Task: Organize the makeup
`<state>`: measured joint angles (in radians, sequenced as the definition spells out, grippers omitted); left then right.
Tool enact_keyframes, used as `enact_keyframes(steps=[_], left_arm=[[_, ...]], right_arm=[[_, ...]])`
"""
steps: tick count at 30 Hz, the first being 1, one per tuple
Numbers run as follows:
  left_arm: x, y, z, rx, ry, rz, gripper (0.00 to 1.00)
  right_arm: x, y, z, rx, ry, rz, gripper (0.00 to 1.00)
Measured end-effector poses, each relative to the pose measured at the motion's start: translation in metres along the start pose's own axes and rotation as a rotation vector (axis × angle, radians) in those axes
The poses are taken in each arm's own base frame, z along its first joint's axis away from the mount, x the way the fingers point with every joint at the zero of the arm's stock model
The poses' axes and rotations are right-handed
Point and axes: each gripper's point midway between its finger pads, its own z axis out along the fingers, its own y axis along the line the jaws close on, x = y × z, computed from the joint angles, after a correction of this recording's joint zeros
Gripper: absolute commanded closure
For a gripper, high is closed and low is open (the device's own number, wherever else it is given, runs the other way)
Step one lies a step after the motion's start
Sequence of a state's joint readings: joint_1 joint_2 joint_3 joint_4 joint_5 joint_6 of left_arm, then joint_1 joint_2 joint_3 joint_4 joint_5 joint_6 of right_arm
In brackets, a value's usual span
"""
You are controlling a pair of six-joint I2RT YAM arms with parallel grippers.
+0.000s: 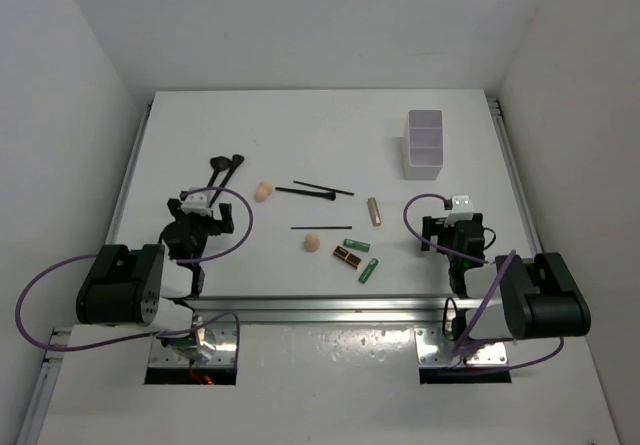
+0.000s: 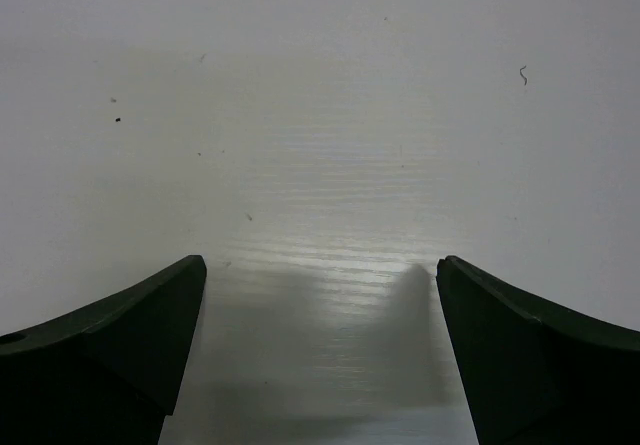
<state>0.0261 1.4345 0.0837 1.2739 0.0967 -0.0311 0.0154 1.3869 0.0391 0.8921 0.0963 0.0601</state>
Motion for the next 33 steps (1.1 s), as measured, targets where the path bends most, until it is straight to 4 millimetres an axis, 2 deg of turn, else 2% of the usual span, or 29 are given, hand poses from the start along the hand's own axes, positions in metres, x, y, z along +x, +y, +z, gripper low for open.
enact_keyframes(steps=[6, 9, 12, 15, 17, 20, 23, 24, 27, 28, 29, 30, 32, 33], left_arm=[[0.0, 0.0, 0.0, 0.0, 0.0, 0.0, 0.0], [-0.001, -0.002, 0.0, 0.009, -0.001, 0.001, 0.0], [-0.005, -0.008, 0.004, 0.058, 0.022, 0.016, 0.0], [-0.042, -0.014, 0.026, 0.13, 0.02, 0.083, 0.0], [-0.086, -0.014, 0.041, 0.151, -0.025, 0.149, 0.0], [-0.13, -0.016, 0.047, 0.188, -0.053, 0.264, 0.0], [-0.142, -0.018, 0.06, 0.236, 0.043, 0.322, 0.0], [-0.144, -0.018, 0.07, 0.251, 0.088, 0.326, 0.0], [-0.132, -0.016, 0.104, 0.3, 0.264, 0.314, 0.03], [-0.123, -0.013, 0.115, 0.307, 0.324, 0.298, 0.1], [-0.112, -0.012, 0.123, 0.319, 0.381, 0.274, 0.18], [-0.098, -0.01, 0.127, 0.329, 0.439, 0.248, 0.33], [-0.066, -0.003, 0.128, 0.339, 0.559, 0.187, 0.46], [-0.053, 0.001, 0.127, 0.337, 0.61, 0.161, 0.62]], right_arm=[[0.002, -0.002, -0.005, 0.006, 0.055, 0.004, 0.0], [-0.013, -0.001, -0.001, -0.009, 0.102, -0.001, 0.0], [-0.043, 0.0, 0.001, -0.024, 0.134, -0.036, 0.0], [-0.073, -0.004, -0.004, 0.01, 0.152, -0.145, 0.0], [-0.091, -0.01, -0.01, 0.049, 0.142, -0.226, 0.0], [-0.11, -0.022, -0.021, 0.106, 0.143, -0.308, 0.0], [-0.13, -0.024, -0.027, 0.096, 0.136, -0.312, 0.03], [-0.139, -0.023, -0.028, 0.067, 0.129, -0.302, 0.13], [-0.167, -0.007, -0.029, -0.05, 0.089, -0.265, 0.33], [-0.177, -0.001, -0.028, -0.086, 0.073, -0.249, 0.46], [-0.184, 0.004, -0.027, -0.118, 0.068, -0.242, 0.51], [-0.189, 0.011, -0.025, -0.152, 0.068, -0.223, 0.54], [-0.191, 0.022, -0.021, -0.204, 0.087, -0.19, 0.53], [-0.188, 0.026, -0.019, -0.224, 0.106, -0.177, 0.52]])
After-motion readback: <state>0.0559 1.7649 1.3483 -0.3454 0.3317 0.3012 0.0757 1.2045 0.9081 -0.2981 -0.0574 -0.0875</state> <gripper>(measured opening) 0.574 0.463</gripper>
